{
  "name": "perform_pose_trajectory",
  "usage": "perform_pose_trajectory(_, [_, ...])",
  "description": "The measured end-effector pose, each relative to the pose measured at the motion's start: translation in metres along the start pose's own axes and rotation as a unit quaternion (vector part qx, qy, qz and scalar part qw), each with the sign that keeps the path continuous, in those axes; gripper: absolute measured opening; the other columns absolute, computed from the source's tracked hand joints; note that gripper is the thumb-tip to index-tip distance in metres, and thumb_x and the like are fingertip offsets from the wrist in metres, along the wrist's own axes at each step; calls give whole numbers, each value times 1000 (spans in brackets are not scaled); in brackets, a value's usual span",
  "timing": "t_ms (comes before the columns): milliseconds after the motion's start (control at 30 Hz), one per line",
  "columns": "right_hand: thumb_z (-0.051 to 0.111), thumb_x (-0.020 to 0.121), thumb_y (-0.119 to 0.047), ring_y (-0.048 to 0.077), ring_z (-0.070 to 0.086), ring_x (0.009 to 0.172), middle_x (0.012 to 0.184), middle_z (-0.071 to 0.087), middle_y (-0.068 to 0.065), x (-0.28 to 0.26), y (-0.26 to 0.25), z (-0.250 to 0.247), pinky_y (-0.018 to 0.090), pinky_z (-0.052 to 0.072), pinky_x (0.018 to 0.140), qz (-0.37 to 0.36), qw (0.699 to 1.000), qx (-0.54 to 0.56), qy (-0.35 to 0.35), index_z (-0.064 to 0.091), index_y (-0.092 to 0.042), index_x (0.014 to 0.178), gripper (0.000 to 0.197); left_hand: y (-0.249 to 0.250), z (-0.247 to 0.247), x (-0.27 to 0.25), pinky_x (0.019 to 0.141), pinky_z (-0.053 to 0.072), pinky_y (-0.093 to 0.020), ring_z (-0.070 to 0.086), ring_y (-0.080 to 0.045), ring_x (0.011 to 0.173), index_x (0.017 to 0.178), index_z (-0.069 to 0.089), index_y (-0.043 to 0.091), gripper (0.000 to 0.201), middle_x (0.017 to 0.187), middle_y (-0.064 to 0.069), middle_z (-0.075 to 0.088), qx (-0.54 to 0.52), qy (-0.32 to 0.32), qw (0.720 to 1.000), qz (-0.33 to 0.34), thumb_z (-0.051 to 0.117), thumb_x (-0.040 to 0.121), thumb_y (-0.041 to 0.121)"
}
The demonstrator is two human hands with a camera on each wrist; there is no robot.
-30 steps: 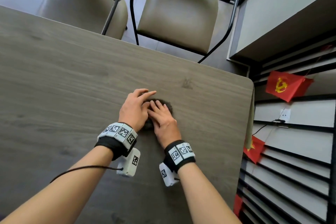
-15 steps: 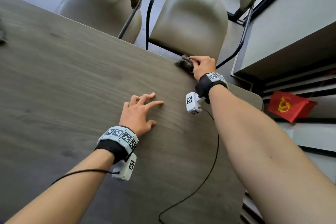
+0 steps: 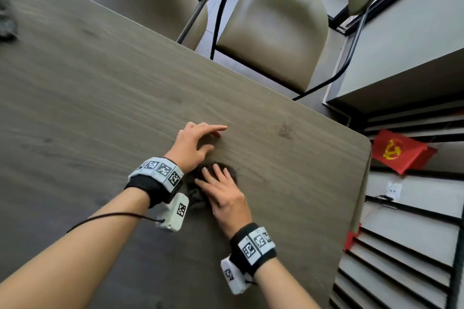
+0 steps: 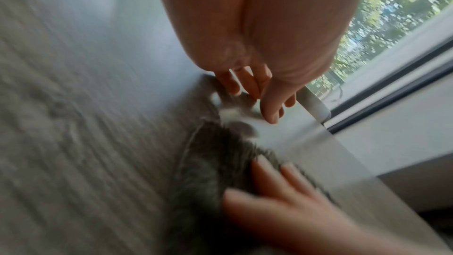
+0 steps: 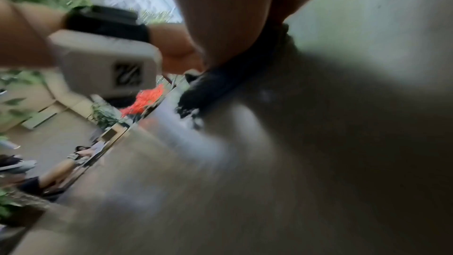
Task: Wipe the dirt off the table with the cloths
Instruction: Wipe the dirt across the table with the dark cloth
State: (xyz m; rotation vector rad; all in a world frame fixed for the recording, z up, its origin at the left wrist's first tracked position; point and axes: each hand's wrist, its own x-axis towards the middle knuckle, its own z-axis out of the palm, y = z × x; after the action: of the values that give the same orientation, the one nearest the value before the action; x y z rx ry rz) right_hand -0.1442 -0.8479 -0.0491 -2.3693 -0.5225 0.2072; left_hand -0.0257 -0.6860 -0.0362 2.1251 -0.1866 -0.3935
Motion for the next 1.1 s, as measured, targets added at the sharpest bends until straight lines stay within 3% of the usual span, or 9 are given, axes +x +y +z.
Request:
perform_pose_trajectory(133, [51,94,-7,21,42,137,141,53,2,44,28,-30,38,24,118,0,1000,-4,21,64,-17,126,36,-7,5,-7,93,46,-44,48,-17,101,127,67,34,53,114,11,62,62,79,994,41,68,84,5])
perform_pose_trajectory(267, [53,91,-1,22,45,134,137,57,6,93,70,-68,38,25,118,77,993,4,94,67,-17,122,37,-3,1,-25,94,35,-38,46,-20,118,129,63,45,52,134,13,52,161,124,979,-29,78,83,26])
perform_pose_trajectory(400, [51,93,-5,21,47,132,134,59,6,138,113,-109,36,28,117,173,976,-16,128,69,-22,119,36,14,-5,-28,110,23,-44,29,-19,140,135,50,56,72,148,14,37,246,69,963,-87,80,70,56])
perform_pose_trajectory(600, [57,91,-23,25,67,100,102,74,5,185,148,-157,32,49,96,290,948,-27,129,76,-24,105,23,33,7,-24,121,-2,-62,-10,-30,153,154,-4,53,126,163,8,-6,328,-54,931,-154,72,57,81])
perform_pose_trajectory(700, [57,90,-19,26,68,96,100,75,5,165,139,-168,30,51,92,283,937,-48,200,76,-21,104,24,33,12,-26,117,-6,-68,-23,-34,151,152,-21,48,138,164,7,-21,349,-86,919,-165,67,54,88])
perform_pose_trajectory(800, [58,91,-9,14,69,98,106,74,2,110,96,-150,22,49,94,184,949,-33,253,74,-17,110,25,30,16,-25,116,-6,-70,-25,-35,150,152,-25,46,139,164,6,-23,353,-84,918,-161,60,52,94])
perform_pose_trajectory(933, [56,94,-4,12,49,131,133,60,3,18,32,-70,40,35,113,112,985,51,123,66,-15,124,33,23,18,-28,115,-4,-72,-23,-36,150,153,-24,43,134,164,3,-23,364,-69,919,-135,59,59,90])
perform_pose_trajectory(1033, [55,97,-20,16,19,148,155,34,1,-29,13,-33,35,13,121,122,991,-20,54,48,-19,142,46,20,19,-29,116,-3,-71,-22,-36,151,154,-22,43,129,165,3,-22,371,-67,918,-127,60,64,84])
perform_pose_trajectory(1100, [55,97,-25,15,17,148,157,30,-1,-31,22,-38,33,11,121,114,991,-55,49,44,-21,145,49,21,19,-29,116,-4,-70,-22,-36,151,153,-23,44,128,165,3,-22,375,-72,915,-134,58,63,87])
